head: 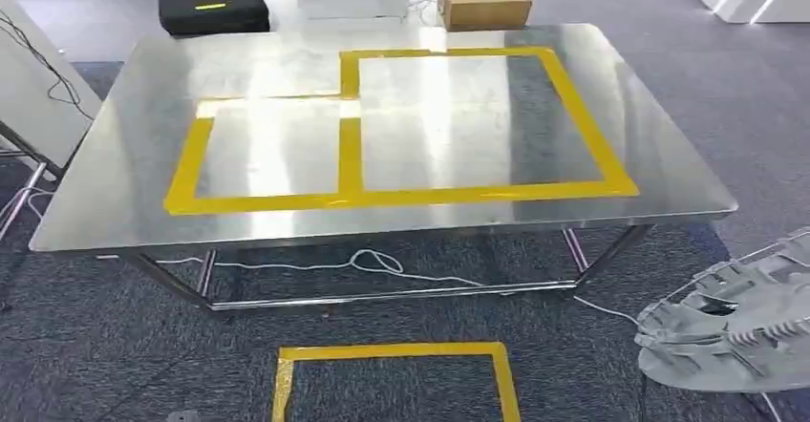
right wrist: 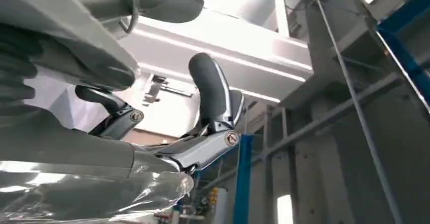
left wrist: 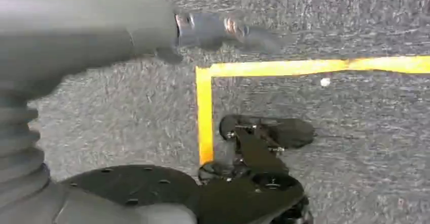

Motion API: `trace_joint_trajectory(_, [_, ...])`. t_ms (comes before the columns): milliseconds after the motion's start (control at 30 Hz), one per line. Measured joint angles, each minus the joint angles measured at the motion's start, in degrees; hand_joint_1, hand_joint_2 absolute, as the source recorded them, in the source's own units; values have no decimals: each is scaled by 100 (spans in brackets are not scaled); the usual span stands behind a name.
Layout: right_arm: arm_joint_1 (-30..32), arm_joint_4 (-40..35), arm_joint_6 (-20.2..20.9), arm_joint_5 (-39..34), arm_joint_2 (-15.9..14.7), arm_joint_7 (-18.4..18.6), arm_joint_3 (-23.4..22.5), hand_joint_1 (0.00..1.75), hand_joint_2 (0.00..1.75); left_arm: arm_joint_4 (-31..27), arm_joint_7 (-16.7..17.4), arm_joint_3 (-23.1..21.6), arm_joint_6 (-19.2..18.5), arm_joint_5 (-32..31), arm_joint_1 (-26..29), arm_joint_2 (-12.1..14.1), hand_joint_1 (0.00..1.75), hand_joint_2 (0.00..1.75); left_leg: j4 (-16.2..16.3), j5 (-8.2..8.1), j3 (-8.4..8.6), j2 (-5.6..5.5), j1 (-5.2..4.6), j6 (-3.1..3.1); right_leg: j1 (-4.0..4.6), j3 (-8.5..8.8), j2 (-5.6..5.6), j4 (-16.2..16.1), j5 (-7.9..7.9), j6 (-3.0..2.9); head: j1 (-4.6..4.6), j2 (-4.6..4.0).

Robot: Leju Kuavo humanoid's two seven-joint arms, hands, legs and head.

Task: Take the parts from the cabinet and place them on the table.

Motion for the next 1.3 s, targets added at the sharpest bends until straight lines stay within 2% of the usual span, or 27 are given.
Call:
trace_joint_trajectory(33, [10,11,46,-57,-4,2,-9,175,175,0,0,4,0,0,-2,0,0,175,3,-47,29,-1,-6,6,0,-299,0,393,-191,11,11,0])
trace_joint_trajectory(67, [14,24,121,-112,-9,-11,-22,175,175,0,-2,9,-9,2,4,-2,0,175,4,-91,77,-5,-10,5,-1,-485,0,550,-261,35,9,0])
trace_joint_trajectory(100, [21,43,194,-158,-24,-26,-46,175,175,0,0,17,-24,9,22,-2,0,175,5,-145,144,-9,-10,0,-1,-536,-2,442,-180,51,6,0])
trace_joint_trajectory(133, [27,50,249,-162,-48,-41,-68,175,175,0,0,22,-35,11,31,-7,0,175,5,-204,218,-16,-8,-10,-2,-483,-3,149,37,48,17,0])
trace_joint_trajectory(200, [27,54,358,-162,-111,-55,-113,175,175,2,-2,28,-42,18,33,-17,0,175,5,-331,394,-28,-5,-49,-15,-222,-10,-776,774,61,19,0])
trace_joint_trajectory(233, [27,77,403,-164,-129,-52,-144,175,175,2,-2,33,-46,20,22,-13,0,175,33,-392,458,-32,-23,-88,-1,-208,-26,-1022,1067,29,19,0])
trace_joint_trajectory(267, [15,96,451,-166,-144,-26,-173,175,175,2,-4,35,-46,26,19,-9,0,175,15,-421,444,-45,-37,-116,14,-190,-20,-1055,905,-84,37,0])
trace_joint_trajectory(300, [24,112,510,-169,-184,9,-197,175,175,2,-9,37,-48,28,19,-9,0,175,-24,-449,433,-39,-34,-154,29,-149,2,-1048,986,-134,17,0])
trace_joint_trajectory(400, [-20,151,680,-175,-308,88,-319,175,175,2,-33,39,-101,46,17,11,0,175,139,-414,414,-34,-39,-222,-14,-68,15,-1095,950,-242,24,0])
trace_joint_trajectory(467, [-78,181,785,-175,-424,136,-380,175,175,2,-66,39,-127,52,-2,0,0,175,834,-479,-29,-19,-18,-309,-23,7,3,-1108,882,-293,-29,0])
trace_joint_trajectory(533, [-95,201,826,-156,-483,170,-422,175,175,2,-74,39,-133,52,2,-4,0,175,1585,-865,-590,-12,12,-348,-22,73,6,-1109,796,-304,-20,0])
trace_joint_trajectory(567, [-97,214,857,-142,-513,188,-433,175,175,4,-77,41,-133,52,19,-9,0,175,1763,-970,-780,-12,14,-354,-22,129,10,-1109,746,-304,-22,0])
trace_joint_trajectory(600, [-100,232,894,-120,-542,214,-437,175,175,2,-79,41,-131,52,31,-9,0,175,1721,-939,-860,-12,13,-348,-21,204,17,-1109,690,-297,-24,0])
trace_joint_trajectory(633, [-104,240,927,-96,-568,236,-450,175,175,2,-81,44,-131,57,35,-9,0,175,1502,-766,-834,-12,11,-331,-19,299,20,-1109,624,-289,-22,0])
trace_joint_trajectory(667, [-120,247,953,-77,-609,268,-468,175,175,2,-81,46,-116,59,34,-9,0,175,1123,-475,-734,-11,6,-298,-14,399,19,-1110,555,-279,-22,0])
trace_joint_trajectory(733, [-174,271,997,-72,-669,306,-476,175,175,2,-81,50,-96,59,49,0,0,175,313,299,-518,4,-30,-193,-20,492,17,-1141,424,-238,-20,0])
trace_joint_trajectory(767, [-206,288,1036,-79,-688,319,-483,175,175,2,-81,61,-90,59,46,9,0,175,96,311,-533,3,-69,-163,10,569,40,-1112,362,-187,-27,0])
trace_joint_trajectory(867, [-249,341,1246,-210,-844,527,-579,175,175,4,-66,63,-72,59,36,-2,0,175,37,282,-416,1,-66,-89,8,750,39,-1214,370,-90,-2,0])
trace_joint_trajectory(933, [-349,450,1499,-452,-1020,767,-651,175,175,4,-135,63,-124,61,26,-4,0,175,-3,263,-265,1,-34,-29,-1,697,5,-1007,289,-55,-5,0])
trace_joint_trajectory(967, [-406,518,1625,-615,-1111,857,-700,175,175,4,-221,63,-179,81,22,4,0,175,-3,226,-239,0,-34,4,-1,497,2,-649,221,-25,6,0])
trace_joint_trajectory(1033, [-442,701,1782,-866,-1333,927,-869,175,175,4,-321,68,-245,103,6,7,0,175,-2,150,-202,-14,-38,26,-5,-110,3,273,-202,10,6,0])
trace_joint_trajectory(1067, [-457,767,1810,-894,-1390,931,-934,175,175,4,-328,68,-256,105,6,7,0,175,3,113,-172,-25,-38,25,-2,-344,4,547,-354,21,2,0])
trace_joint_trajectory(1100, [-473,813,1825,-916,-1434,931,-979,175,175,4,-328,68,-267,112,23,7,0,175,3,72,-123,-33,-38,18,-5,-456,3,571,-305,30,6,0])
trace_joint_trajectory(1133, [-480,852,1851,-940,-1479,942,-1012,175,175,7,-332,68,-271,111,36,0,0,175,3,26,-59,-35,-34,12,-9,-454,2,375,-98,34,2,0])
trace_joint_trajectory(1233, [-614,1037,2322,-1687,-1659,1242,-1104,175,175,9,-321,70,-264,116,40,0,0,175,8,-129,131,-48,-29,-71,-61,-93,-3,-1020,1001,101,9,0])
trace_joint_trajectory(1267, [-708,1192,2468,-2006,-1690,1316,-1135,175,175,9,-321,81,-247,125,22,20,0,175,43,-139,140,-50,-41,-97,-20,-103,14,-1078,825,83,-5,0])
trace_joint_trajectory(1300, [-771,1315,2607,-2259,-1759,1422,-1154,175,175,9,-319,83,-245,135,13,35,0,175,46,-143,82,-51,-59,-104,-23,-58,22,-1069,852,-64,-9,0])
